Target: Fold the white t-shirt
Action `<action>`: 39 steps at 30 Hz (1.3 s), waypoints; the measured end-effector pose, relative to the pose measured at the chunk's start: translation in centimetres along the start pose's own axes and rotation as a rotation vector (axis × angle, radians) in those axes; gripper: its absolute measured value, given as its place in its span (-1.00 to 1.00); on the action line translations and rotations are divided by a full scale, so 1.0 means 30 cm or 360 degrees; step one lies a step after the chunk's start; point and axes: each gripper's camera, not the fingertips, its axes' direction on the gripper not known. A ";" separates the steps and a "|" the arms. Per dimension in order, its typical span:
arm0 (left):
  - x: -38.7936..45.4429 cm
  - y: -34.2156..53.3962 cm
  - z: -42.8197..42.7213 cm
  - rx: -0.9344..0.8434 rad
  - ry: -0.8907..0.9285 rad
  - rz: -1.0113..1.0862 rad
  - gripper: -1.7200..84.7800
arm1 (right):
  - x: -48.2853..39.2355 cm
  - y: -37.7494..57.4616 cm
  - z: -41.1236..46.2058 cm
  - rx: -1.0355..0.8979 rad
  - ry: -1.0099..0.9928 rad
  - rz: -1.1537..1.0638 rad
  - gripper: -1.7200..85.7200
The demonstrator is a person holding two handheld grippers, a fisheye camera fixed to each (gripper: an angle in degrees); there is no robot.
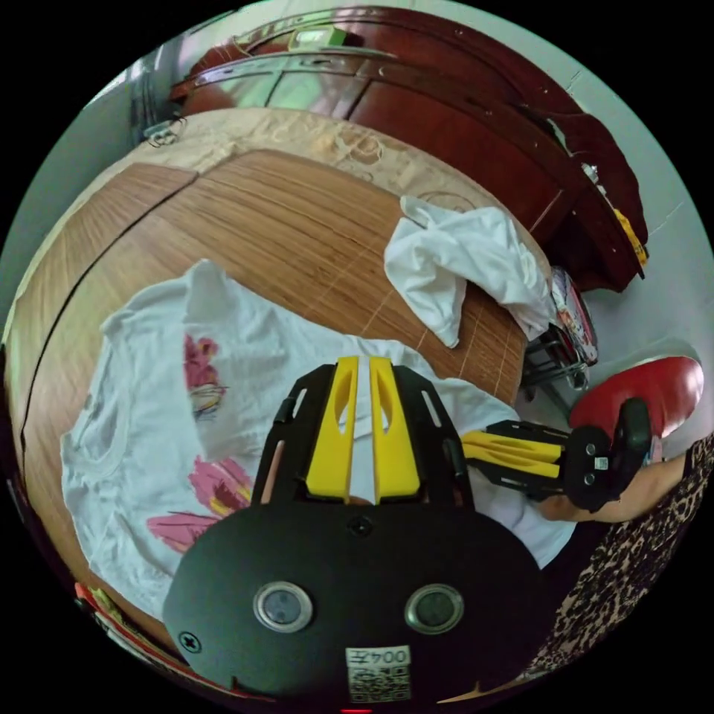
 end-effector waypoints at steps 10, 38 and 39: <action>-0.316 0.116 0.019 -0.0160 -0.0114 -0.0334 -0.94 | -0.024 0.004 -0.002 0.0005 0.0065 -0.0026 -0.98; -0.941 -0.227 0.172 -0.0022 0.0601 -0.1108 -0.79 | 0.005 0.015 -0.024 0.0004 0.0011 -0.0028 -0.98; -0.950 -0.244 0.184 -0.0015 0.0612 -0.1104 -0.78 | 0.011 0.016 -0.025 0.0005 -0.0004 -0.0021 -0.98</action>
